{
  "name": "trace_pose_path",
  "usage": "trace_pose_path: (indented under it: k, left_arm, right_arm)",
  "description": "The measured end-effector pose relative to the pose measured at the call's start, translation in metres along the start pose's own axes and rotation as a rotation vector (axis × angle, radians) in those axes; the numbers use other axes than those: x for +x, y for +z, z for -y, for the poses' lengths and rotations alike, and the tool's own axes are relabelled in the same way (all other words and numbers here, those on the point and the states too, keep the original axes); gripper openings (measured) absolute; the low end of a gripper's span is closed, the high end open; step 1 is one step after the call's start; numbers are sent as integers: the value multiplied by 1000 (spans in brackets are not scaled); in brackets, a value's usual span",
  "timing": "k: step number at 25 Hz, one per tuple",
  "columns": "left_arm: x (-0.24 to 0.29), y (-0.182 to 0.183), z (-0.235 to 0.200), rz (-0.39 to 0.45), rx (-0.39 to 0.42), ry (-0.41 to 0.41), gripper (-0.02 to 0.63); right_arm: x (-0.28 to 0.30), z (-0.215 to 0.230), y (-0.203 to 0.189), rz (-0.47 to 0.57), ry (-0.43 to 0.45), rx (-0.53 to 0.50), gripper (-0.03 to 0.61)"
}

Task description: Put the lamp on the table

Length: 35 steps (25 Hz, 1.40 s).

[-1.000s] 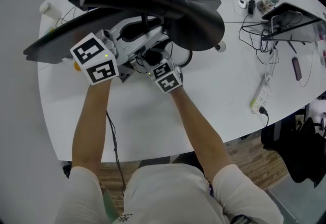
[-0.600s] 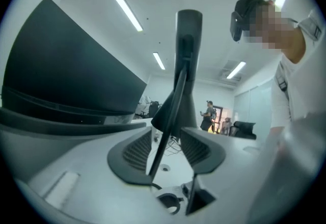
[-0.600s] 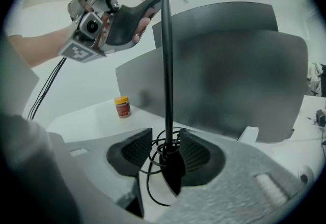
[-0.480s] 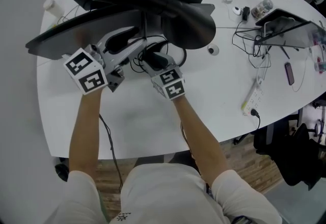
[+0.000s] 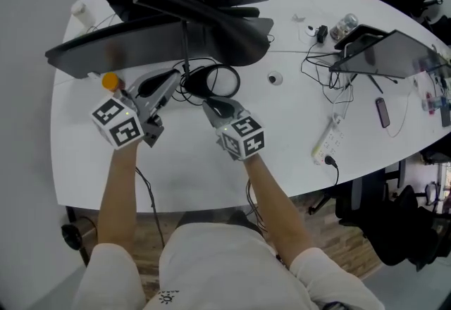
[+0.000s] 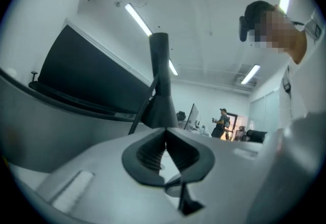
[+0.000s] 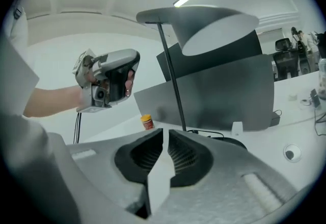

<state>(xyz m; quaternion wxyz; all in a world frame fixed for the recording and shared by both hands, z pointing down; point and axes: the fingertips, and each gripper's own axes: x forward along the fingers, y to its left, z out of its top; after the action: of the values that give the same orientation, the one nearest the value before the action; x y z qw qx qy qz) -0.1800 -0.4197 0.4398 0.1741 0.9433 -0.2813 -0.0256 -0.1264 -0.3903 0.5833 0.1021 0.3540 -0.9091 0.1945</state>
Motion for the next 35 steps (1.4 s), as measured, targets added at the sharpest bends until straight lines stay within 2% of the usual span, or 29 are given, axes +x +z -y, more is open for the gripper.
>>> trace_pose_path:
  k: [6,15,23,28,31,35]
  left_arm:
    - [-18,-14,44,37,-69,56,-6]
    - [-29,-51,121,75,-115,177,-6]
    - [-39,-87,209,82,-126,238,-6]
    - [-51,-102,259,71,-92,239,-6]
    - [-57,-102,277,70,-41,256,-6]
    - [-63,-102,292,91,-30,241,-6]
  right_arm:
    - [-60,-18,11,29,40,-31,5]
    - [-157,-55,15,56,113,-87,2]
    - [-243,-77,14,93,155,-130,2]
    - [-281,-89,10,119,172,-131,2]
    - [-296,-97,9,136,174,-141,2]
    - [-308,-104,6,163,161,-123,2]
